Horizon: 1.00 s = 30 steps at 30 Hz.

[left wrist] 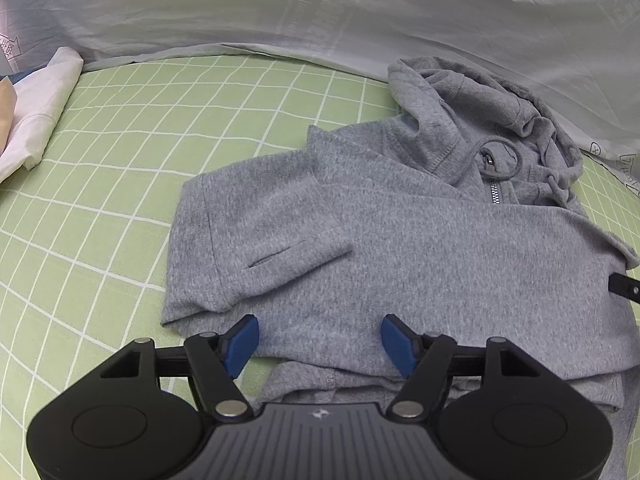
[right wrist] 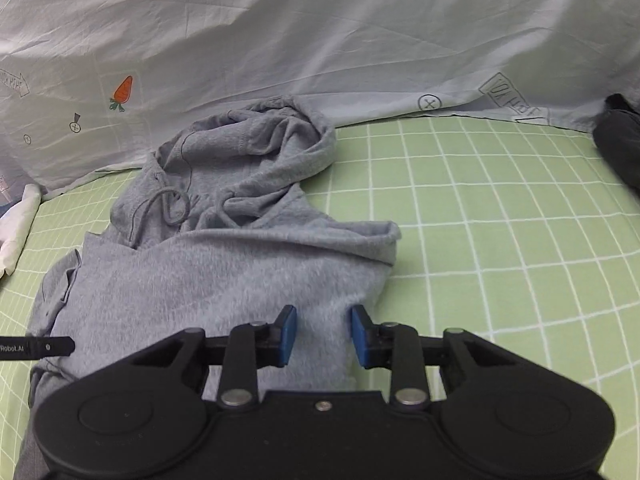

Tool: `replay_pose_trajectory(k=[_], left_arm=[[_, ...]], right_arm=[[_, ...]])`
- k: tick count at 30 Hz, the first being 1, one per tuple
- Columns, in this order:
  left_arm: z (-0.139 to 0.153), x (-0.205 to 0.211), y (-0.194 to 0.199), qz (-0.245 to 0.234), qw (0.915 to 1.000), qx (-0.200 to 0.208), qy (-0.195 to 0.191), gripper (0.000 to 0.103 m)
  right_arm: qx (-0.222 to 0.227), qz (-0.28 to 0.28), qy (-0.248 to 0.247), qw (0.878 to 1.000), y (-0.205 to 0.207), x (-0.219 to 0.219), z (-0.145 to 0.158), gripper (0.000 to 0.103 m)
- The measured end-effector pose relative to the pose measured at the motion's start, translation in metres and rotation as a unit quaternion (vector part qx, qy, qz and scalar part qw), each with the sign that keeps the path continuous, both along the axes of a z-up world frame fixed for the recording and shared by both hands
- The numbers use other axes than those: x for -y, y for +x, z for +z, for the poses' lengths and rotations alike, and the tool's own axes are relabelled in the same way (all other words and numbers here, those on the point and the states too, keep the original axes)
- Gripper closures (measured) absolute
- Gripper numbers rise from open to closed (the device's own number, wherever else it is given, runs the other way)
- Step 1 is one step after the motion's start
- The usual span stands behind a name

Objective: Fold clothes

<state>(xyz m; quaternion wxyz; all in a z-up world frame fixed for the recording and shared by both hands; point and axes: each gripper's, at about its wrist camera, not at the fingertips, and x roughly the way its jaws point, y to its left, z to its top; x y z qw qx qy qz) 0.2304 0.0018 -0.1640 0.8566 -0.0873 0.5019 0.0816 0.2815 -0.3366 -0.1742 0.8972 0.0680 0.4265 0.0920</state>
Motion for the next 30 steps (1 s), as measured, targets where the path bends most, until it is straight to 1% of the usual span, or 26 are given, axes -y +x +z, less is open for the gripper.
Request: replay_pose_trajectory(k=[3,4,5,6,7,9,10,12,14,16,17,19,21,22,24,25,26,27,30], left_arm=[[0.000,-0.001,-0.001,-0.002,1.0000,0.001,0.000,0.031],[0.000,-0.001,-0.001,-0.003,1.0000,0.001,0.000,0.031],[0.000,-0.002,-0.001,-0.003,1.0000,0.002,-0.001,0.030],[0.000,-0.002,-0.001,-0.003,1.0000,0.002,-0.002,0.030],[0.000,-0.002,-0.001,-0.003,1.0000,0.002,-0.002,0.030],[0.003,-0.003,-0.001,-0.003,1.0000,0.003,0.000,0.030],[0.006,-0.002,-0.002,-0.006,0.9999,0.007,0.005,0.031],[0.016,0.002,-0.004,-0.026,0.9986,0.031,0.035,0.031],[0.025,0.006,-0.005,-0.047,0.9955,0.054,0.062,0.029],[0.029,0.009,-0.002,-0.069,0.9928,0.068,0.070,0.026],[0.028,0.010,0.001,-0.075,0.9922,0.070,0.072,0.026],[0.022,0.011,0.009,-0.068,0.9927,0.064,0.076,0.026],[0.016,0.007,0.016,-0.057,0.9947,0.060,0.061,0.037],[0.014,0.004,0.019,-0.052,0.9957,0.058,0.051,0.050],[0.009,0.000,0.024,-0.042,0.9971,0.055,0.031,0.064],[0.008,-0.002,0.026,-0.037,0.9975,0.056,0.025,0.068],[0.007,-0.004,0.026,-0.032,0.9977,0.057,0.020,0.076],[0.007,-0.005,0.027,-0.027,0.9978,0.059,0.015,0.088],[0.014,-0.007,0.026,-0.013,0.9977,0.066,0.008,0.095]], right_arm=[[-0.002,-0.016,0.003,1.000,0.035,0.008,-0.006,0.072],[-0.001,-0.033,0.009,0.999,0.046,0.015,-0.006,0.070],[0.004,-0.052,0.012,0.999,0.054,0.021,-0.005,0.065],[0.008,-0.069,0.013,0.997,0.060,0.027,-0.003,0.056],[0.010,-0.086,0.006,0.996,0.063,0.031,0.000,0.051],[0.013,-0.113,-0.010,0.993,0.061,0.036,0.007,0.026],[0.017,-0.121,-0.014,0.992,0.057,0.038,0.011,0.020],[0.024,-0.108,-0.031,0.993,0.038,0.033,0.017,0.003],[0.032,-0.087,-0.052,0.994,0.018,0.023,0.021,0.001],[0.036,-0.061,-0.075,0.995,-0.005,0.006,0.021,0.001],[0.035,-0.053,-0.081,0.995,-0.016,-0.002,0.020,0.001],[0.023,-0.043,-0.081,0.996,-0.033,-0.013,0.016,0.001],[0.010,-0.037,-0.073,0.997,-0.045,-0.021,0.013,0.001],[0.005,-0.033,-0.069,0.997,-0.050,-0.024,0.011,0.001],[0.000,-0.023,-0.073,0.997,-0.055,-0.029,0.010,0.001],[0.000,-0.019,-0.079,0.997,-0.056,-0.032,0.010,0.001],[0.000,-0.018,-0.084,0.996,-0.056,-0.033,0.010,0.001],[0.001,-0.018,-0.088,0.996,-0.056,-0.034,0.011,0.001],[0.003,-0.025,-0.090,0.996,-0.052,-0.034,0.013,0.001]])
